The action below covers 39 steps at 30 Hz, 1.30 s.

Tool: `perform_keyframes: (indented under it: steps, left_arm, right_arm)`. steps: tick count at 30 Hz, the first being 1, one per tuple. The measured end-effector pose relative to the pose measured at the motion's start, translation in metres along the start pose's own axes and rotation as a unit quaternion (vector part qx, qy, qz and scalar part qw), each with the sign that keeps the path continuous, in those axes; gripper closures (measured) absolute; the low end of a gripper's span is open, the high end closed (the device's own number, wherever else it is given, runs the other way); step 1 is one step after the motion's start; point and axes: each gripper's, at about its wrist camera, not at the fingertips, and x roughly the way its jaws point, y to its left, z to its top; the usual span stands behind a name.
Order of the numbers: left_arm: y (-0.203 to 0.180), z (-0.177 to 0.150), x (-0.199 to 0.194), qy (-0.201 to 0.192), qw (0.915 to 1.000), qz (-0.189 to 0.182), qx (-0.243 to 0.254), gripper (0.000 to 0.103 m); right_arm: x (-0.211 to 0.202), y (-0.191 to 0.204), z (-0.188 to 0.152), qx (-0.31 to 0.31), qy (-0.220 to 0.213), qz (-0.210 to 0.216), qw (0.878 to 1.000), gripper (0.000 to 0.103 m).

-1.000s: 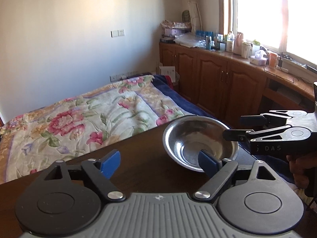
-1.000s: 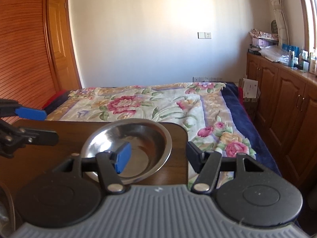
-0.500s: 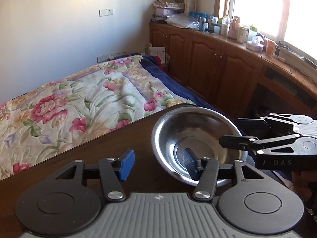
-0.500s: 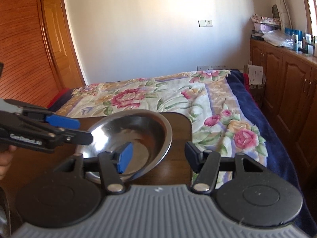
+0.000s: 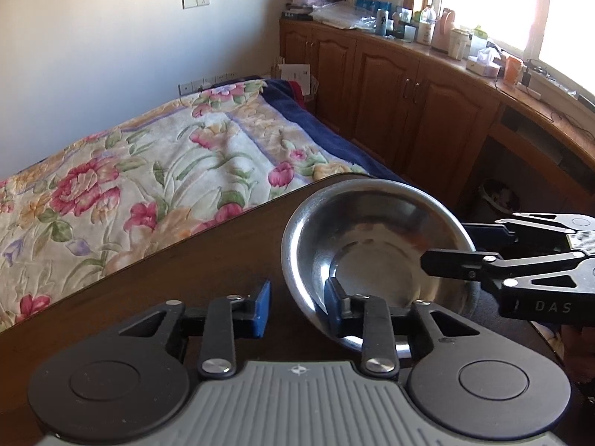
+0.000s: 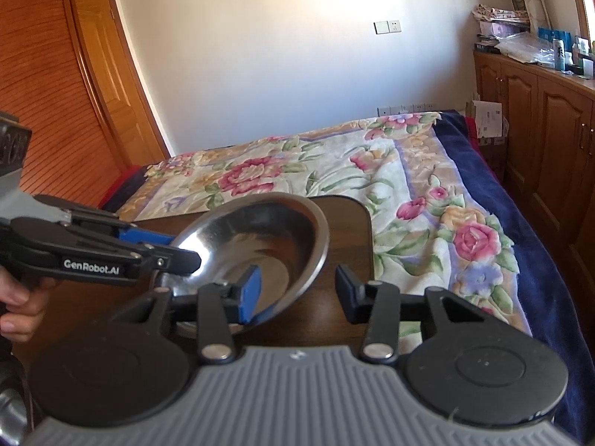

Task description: Organize plates and bowls

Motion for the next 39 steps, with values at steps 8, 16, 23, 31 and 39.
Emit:
perform_keyframes:
  steps: [8, 16, 23, 31, 39]
  left_arm:
    - [0.008, 0.002, 0.002, 0.008, 0.9991, -0.029, -0.030, 0.084]
    - [0.007, 0.003, -0.013, 0.003, 0.9987, -0.032, -0.040, 0.089]
    - [0.007, 0.006, -0.053, -0.034, 0.9989, -0.020, -0.025, 0.090]
    - [0.008, 0.001, -0.098, -0.070, 0.9972, -0.011, -0.024, 0.090]
    - [0.006, -0.011, -0.144, -0.101, 0.9946, -0.005, -0.019, 0.090]
  right_arm:
    - [0.000, -0.004, -0.001, 0.025, 0.016, 0.012, 1.000, 0.076]
    - [-0.005, 0.000, 0.001, 0.042, 0.023, 0.009, 0.999, 0.088]
    - [-0.022, 0.015, 0.012, 0.029, -0.001, 0.013, 0.999, 0.088]
    - [-0.045, 0.035, 0.024, 0.011, -0.033, 0.017, 0.999, 0.090]
    - [-0.069, 0.055, 0.028, -0.008, -0.058, 0.021, 0.998, 0.090]
